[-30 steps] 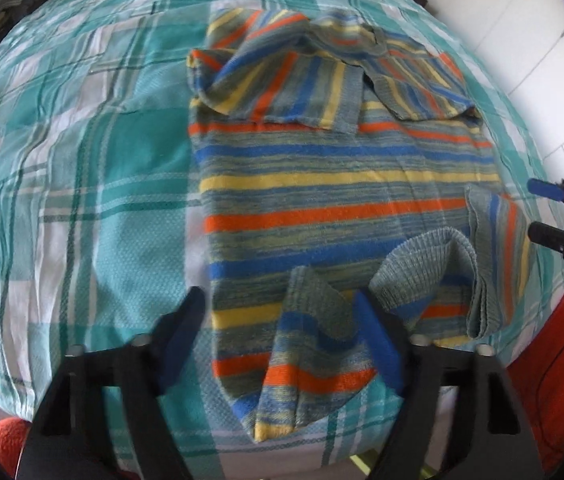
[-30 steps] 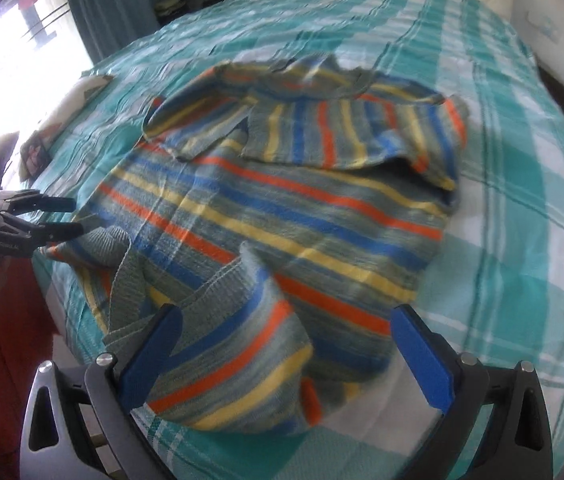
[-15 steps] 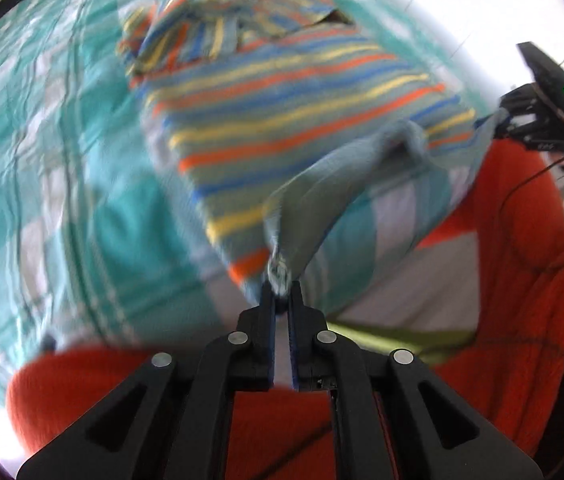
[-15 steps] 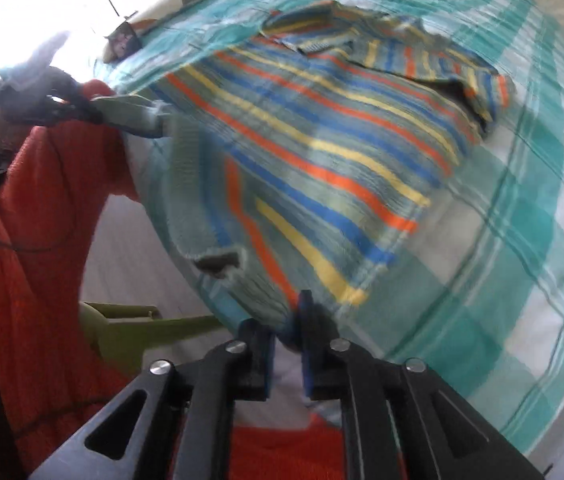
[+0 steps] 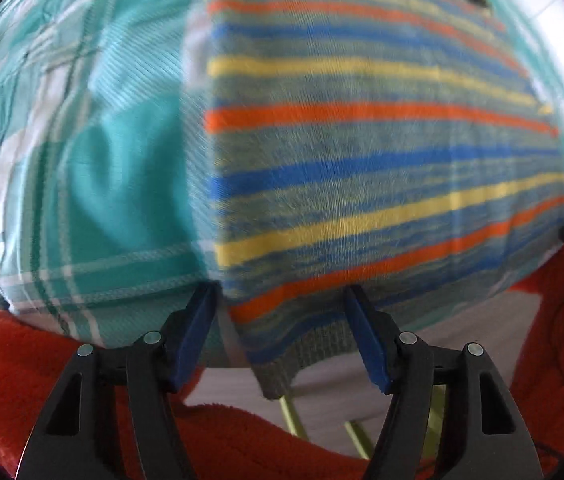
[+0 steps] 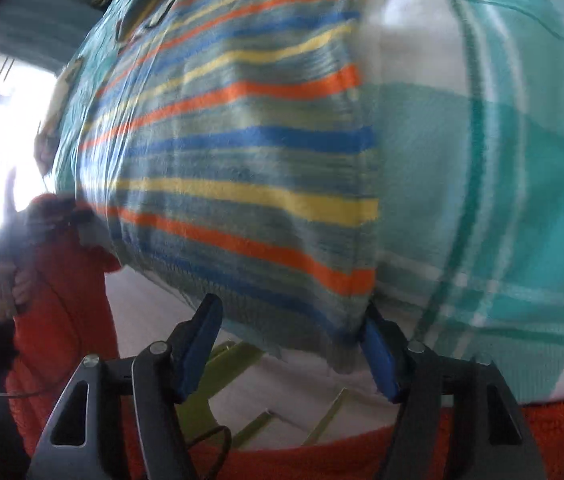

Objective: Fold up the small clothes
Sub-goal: 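Lift the hem with both grippers and unfold it flat onto the bed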

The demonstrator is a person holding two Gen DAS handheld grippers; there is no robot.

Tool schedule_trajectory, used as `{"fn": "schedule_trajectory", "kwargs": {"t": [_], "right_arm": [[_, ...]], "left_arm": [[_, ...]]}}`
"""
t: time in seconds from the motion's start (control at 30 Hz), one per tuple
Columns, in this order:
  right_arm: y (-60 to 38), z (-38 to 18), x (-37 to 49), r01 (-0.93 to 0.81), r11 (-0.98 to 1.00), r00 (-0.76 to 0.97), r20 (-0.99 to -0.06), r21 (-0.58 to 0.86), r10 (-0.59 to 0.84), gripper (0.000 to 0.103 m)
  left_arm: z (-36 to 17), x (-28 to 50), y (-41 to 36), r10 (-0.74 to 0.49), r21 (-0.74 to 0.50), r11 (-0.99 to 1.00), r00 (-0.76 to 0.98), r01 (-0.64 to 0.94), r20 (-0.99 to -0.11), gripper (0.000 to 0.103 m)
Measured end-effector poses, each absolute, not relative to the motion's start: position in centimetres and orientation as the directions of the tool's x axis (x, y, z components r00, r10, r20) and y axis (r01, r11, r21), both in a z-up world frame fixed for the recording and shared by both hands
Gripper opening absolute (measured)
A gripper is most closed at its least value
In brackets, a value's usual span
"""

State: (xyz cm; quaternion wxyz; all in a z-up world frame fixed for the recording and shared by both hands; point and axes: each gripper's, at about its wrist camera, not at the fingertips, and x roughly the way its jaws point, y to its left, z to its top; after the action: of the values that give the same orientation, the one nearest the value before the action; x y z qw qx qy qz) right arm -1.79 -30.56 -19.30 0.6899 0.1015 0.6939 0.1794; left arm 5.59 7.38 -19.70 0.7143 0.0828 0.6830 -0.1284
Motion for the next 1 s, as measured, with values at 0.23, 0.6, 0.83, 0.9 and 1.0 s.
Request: {"fn": "schedule_trajectory", "kwargs": {"t": [0.23, 0.6, 0.83, 0.9, 1.0], "right_arm": [[-31.9, -16.4, -3.4, -0.106, 0.935, 0.003, -0.941, 0.338, 0.340, 0.005], [-29.5, -16.2, -3.6, -0.153, 0.961, -0.036, -0.973, 0.232, 0.229, 0.005], [-28.2, -19.7, -1.9, -0.115, 0.976, -0.097, -0.980, 0.184, 0.173, 0.005], [-28.3, -19.7, -1.9, -0.107, 0.976, -0.095, -0.979, 0.188, 0.178, 0.005], [-28.8, -19.5, -2.0, -0.092, 0.976, -0.096, -0.977, 0.198, 0.189, 0.005]], "left_arm": [[-18.5, 5.3, 8.7, -0.164, -0.151, 0.954, 0.030, 0.260, -0.986, 0.003], [-17.2, 2.9, 9.0, -0.023, -0.013, 0.949, 0.026, 0.316, -0.999, 0.001], [-20.4, 4.6, 6.4, 0.086, 0.076, 0.947, -0.017, 0.312, -0.996, 0.001], [-20.9, 5.7, 6.4, 0.077, 0.067, 0.954, -0.023, 0.294, -0.997, 0.002], [-21.4, 6.6, 6.4, 0.073, 0.064, 0.958, -0.020, 0.281, -0.997, 0.002]]}}
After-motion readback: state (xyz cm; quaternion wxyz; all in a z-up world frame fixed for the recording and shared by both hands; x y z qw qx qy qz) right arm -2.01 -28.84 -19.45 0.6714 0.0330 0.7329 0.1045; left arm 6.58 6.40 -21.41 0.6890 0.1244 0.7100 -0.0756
